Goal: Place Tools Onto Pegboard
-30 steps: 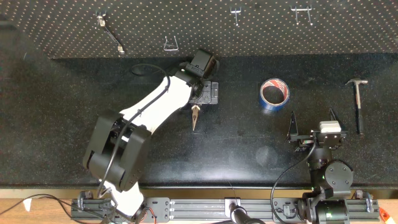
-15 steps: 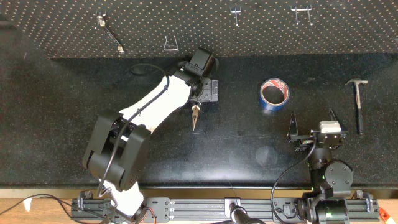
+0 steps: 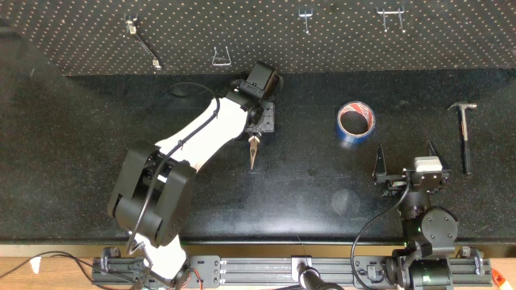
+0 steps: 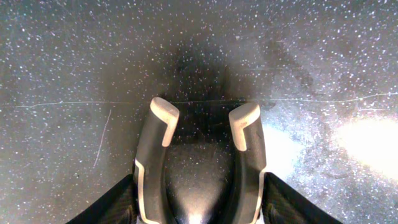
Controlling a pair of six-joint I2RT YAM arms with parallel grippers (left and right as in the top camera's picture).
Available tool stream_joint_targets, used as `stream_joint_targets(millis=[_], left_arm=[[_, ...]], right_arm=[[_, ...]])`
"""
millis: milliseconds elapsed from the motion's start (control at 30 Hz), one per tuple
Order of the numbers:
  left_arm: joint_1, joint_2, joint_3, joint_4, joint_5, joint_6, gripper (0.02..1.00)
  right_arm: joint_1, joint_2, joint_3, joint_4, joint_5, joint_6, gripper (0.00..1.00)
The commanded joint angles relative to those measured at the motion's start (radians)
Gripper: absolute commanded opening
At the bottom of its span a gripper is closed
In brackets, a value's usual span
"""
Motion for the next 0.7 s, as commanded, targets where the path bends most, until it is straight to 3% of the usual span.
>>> stream_joint_targets(millis=[33, 67, 200, 300, 467, 567, 700], left_arm=[[0.004, 0.024, 0.021, 0.011, 0.004, 0.002, 0.150], [0.005, 0.024, 0.021, 0.010, 0.004, 0.002, 0.029], [0.005, -0.043, 0.021, -0.076, -0.021, -0.006, 0.027], [0.006, -0.186, 0.018, -0.195, -0.134, -0.033, 0.029], [0.080, -0.512, -0.135, -0.185, -0.292, -0.033, 0.029], [0.182, -0.796, -0.402, 0.070, -0.296, -0.012, 0.029], [0.183, -0.669, -0.403, 0.500, -0.364, 0.120, 0.029]], right_arm=[[0.006, -0.005, -0.002, -0.005, -0.005, 0.005, 0.976], [0.005, -0.005, -0.002, -0.005, -0.005, 0.005, 0.976], [0.006, -0.005, -0.002, -0.005, -0.005, 0.005, 0.976], [0.006, -0.005, -0.002, -0.005, -0.005, 0.005, 0.976], [0.006, -0.005, -0.002, -0.006, -0.005, 0.005, 0.976], [0.006, -0.005, -0.002, -0.005, -0.005, 0.005, 0.976], [0.005, -0.005, -0.002, -0.005, -0.005, 0.005, 0.976]])
